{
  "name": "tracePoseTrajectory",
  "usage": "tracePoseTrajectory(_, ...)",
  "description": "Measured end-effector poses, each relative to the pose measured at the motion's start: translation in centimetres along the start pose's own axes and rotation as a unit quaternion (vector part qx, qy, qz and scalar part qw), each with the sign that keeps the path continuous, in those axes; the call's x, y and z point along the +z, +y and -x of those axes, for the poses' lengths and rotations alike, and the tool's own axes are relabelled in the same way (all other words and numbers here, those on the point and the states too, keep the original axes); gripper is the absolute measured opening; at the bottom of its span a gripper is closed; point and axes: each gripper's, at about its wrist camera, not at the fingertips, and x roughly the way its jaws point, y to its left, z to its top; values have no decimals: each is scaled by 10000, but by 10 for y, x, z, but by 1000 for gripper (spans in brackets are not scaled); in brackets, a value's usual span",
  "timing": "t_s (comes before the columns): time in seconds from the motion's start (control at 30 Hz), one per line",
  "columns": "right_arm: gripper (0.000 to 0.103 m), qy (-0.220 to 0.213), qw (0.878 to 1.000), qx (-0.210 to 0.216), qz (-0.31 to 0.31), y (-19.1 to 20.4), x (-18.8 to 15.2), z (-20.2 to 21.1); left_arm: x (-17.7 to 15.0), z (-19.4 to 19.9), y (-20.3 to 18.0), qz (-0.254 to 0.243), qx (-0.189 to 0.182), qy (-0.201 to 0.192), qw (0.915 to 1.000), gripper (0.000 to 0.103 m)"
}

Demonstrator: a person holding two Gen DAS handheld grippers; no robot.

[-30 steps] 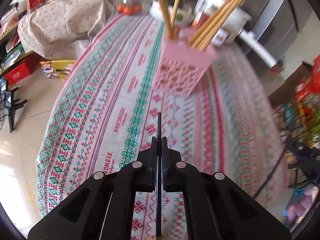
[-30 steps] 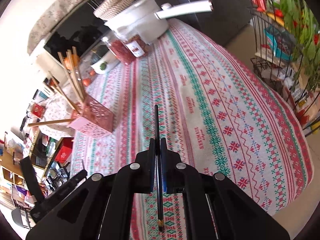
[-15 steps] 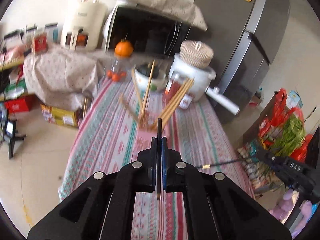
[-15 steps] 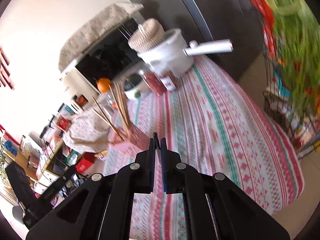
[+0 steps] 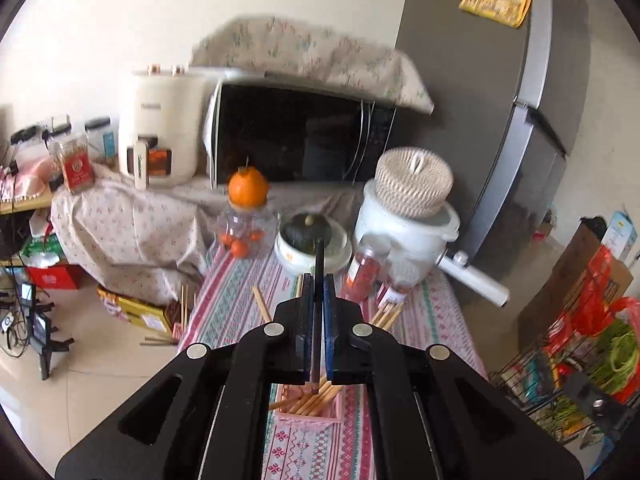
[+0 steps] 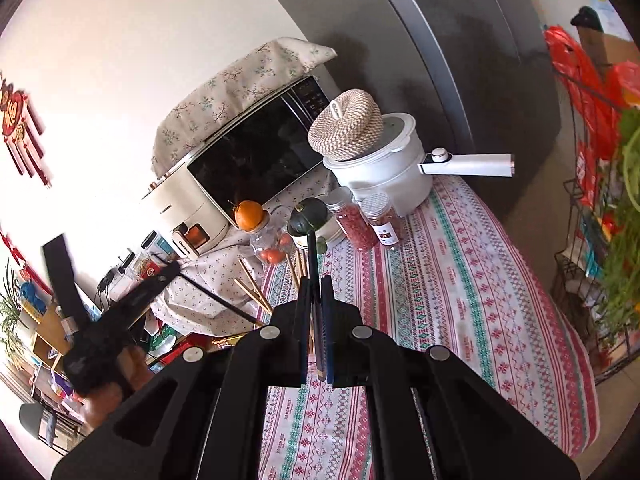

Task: Organize utensils
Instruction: 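Lower both black chopsticks into the pink basket and open both tools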

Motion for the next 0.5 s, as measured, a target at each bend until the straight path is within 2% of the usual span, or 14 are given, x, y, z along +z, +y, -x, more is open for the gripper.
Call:
tracePoseTrajectory(0.07, 6, 61, 10000, 8, -5, 4, 0, -9, -6, -17, 6, 69, 114, 235, 9996, 6)
tracePoseTrajectory(0.1, 6, 91, 10000, 23, -23, 6, 0, -12, -10, -18, 9, 83, 154, 236, 9996, 12)
tracePoseTrajectory(0.27, 6, 182, 9998, 25, 15, 16, 3, -30, -20, 19, 25, 112, 253, -291, 9992, 18)
tracePoseTrajectory(0.4, 6, 195, 9998, 18, 83, 28, 5, -41, -27, 53, 43, 407, 305, -628, 9967, 22)
tracePoseTrajectory(0.5, 6, 178, 9998, -21, 119, 38, 8, -54, -31, 62, 57, 640, 240, -621, 9957, 22)
